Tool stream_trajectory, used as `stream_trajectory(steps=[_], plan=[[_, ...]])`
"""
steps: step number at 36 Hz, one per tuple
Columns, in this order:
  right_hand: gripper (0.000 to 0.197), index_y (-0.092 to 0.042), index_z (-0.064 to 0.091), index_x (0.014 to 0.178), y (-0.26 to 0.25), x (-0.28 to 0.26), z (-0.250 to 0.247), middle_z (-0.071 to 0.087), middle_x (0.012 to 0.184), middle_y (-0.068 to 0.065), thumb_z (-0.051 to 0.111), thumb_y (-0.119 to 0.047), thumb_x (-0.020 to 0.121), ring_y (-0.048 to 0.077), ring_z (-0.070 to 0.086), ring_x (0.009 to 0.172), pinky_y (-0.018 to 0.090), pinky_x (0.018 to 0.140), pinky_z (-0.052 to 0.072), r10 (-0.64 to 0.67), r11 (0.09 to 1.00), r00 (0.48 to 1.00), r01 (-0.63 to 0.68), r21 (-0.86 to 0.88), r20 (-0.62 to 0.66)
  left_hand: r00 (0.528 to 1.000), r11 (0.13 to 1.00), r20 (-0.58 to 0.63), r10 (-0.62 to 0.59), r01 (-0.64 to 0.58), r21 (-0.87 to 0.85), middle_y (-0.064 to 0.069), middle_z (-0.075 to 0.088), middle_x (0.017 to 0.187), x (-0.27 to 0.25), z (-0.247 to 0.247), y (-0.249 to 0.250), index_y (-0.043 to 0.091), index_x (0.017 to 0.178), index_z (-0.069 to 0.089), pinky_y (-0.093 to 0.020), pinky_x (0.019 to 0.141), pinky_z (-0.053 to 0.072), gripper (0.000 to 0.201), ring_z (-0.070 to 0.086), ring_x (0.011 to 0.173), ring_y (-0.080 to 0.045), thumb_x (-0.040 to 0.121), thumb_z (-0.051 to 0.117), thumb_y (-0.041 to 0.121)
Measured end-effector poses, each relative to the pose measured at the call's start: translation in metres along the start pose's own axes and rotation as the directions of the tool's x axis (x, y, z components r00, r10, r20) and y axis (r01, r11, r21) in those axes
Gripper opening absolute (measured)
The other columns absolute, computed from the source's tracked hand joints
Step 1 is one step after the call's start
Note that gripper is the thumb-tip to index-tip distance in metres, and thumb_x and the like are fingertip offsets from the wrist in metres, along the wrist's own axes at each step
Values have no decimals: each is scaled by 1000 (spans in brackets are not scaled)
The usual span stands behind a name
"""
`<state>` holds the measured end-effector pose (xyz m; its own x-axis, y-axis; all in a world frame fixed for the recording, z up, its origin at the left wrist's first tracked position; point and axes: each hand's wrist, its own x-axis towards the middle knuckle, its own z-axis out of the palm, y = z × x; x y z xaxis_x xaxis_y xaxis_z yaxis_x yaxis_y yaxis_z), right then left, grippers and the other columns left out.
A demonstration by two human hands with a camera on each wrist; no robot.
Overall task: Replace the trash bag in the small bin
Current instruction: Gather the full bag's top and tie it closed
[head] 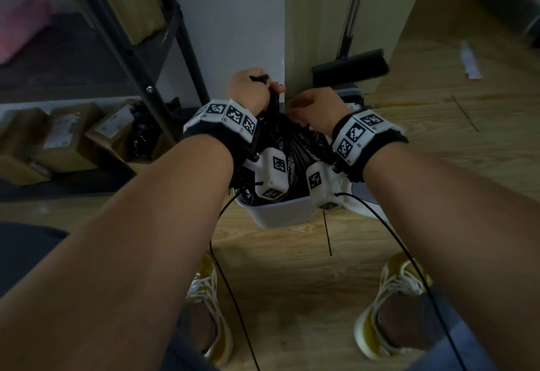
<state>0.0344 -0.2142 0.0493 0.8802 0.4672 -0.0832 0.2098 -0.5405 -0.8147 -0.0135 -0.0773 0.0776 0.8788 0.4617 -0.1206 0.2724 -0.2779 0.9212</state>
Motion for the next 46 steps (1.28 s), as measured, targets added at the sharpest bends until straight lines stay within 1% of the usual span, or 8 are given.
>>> stream_trajectory(steps=[5, 9, 13, 21, 26, 33, 40, 46], plan=[[32, -6, 69, 117, 1, 2, 0, 63, 92, 2, 64, -17, 87, 7, 55, 67, 15, 62, 42, -9, 1000, 1000, 9, 0, -2, 999, 994, 24, -25, 28, -104, 2, 62, 79, -1, -1, 0, 22, 73, 54, -31, 80, 53, 42, 62, 80, -17, 85, 43, -17], [33, -9, 68, 119, -1, 2, 0, 66, 101, 5, 65, -22, 88, 11, 56, 85, 12, 62, 41, -26, 1000, 1000, 26, -5, 12, 999, 945, 35, -33, 43, -324, -13, 52, 69, -1, 3, -5, 7, 59, 42, -26, 49, 51, 43, 63, 57, -25, 77, 29, -30], [35, -9, 67, 119, -3, 0, 1, 65, 97, 4, 68, -20, 86, 6, 54, 71, 11, 60, 42, -57, 998, 998, 56, 4, 15, 997, 919, 60, -50, 70, -388, -12, 53, 60, 1, 5, -6, 6, 53, 41, -27, 52, 49, 44, 62, 47, -23, 67, 28, -34], [26, -8, 71, 111, -10, -3, -1, 63, 88, 2, 66, -14, 86, 7, 54, 68, 21, 69, 44, -94, 994, 995, 96, -44, 35, 993, 948, 115, -17, 52, -314, 6, 53, 38, 1, 3, -2, 9, 53, 39, -24, 46, 48, 49, 58, 48, -13, 72, 33, -36], [21, -3, 72, 105, -10, -2, 0, 54, 66, -7, 64, -11, 88, 1, 48, 58, 12, 55, 41, -32, 999, 999, 32, -44, 4, 997, 985, 81, -8, 22, -173, 3, 58, 46, -2, 0, -1, 10, 52, 41, -27, 57, 47, 44, 59, 49, -10, 68, 39, -31], [16, 6, 67, 93, -12, -4, -4, 60, 71, 16, 58, -3, 83, 26, 59, 67, 37, 63, 50, 95, 988, 986, -76, 137, -139, 996, 996, -19, 86, -86, 10, -1, 60, 67, -5, -9, -5, 13, 57, 54, -6, 46, 45, 35, 55, 61, -6, 74, 52, -19], [7, -6, 47, 92, -19, -10, -17, 53, 69, 14, 44, 0, 94, 30, 61, 52, 38, 50, 55, 217, 882, 961, -118, 456, -173, 989, 991, -130, 75, -58, 124, 8, 59, 63, -6, -18, -20, 22, 59, 59, -3, 45, 40, 34, 53, 59, -3, 72, 60, -9], [8, -10, 46, 93, -10, -2, -22, 44, 74, -5, 42, -2, 92, 23, 56, 88, 38, 88, 53, 250, 959, 854, -154, 237, -456, 989, 950, -136, 56, -10, 312, -3, 69, 85, -9, -23, -35, 19, 72, 70, -20, 72, 48, 24, 63, 83, -17, 74, 61, -3]])
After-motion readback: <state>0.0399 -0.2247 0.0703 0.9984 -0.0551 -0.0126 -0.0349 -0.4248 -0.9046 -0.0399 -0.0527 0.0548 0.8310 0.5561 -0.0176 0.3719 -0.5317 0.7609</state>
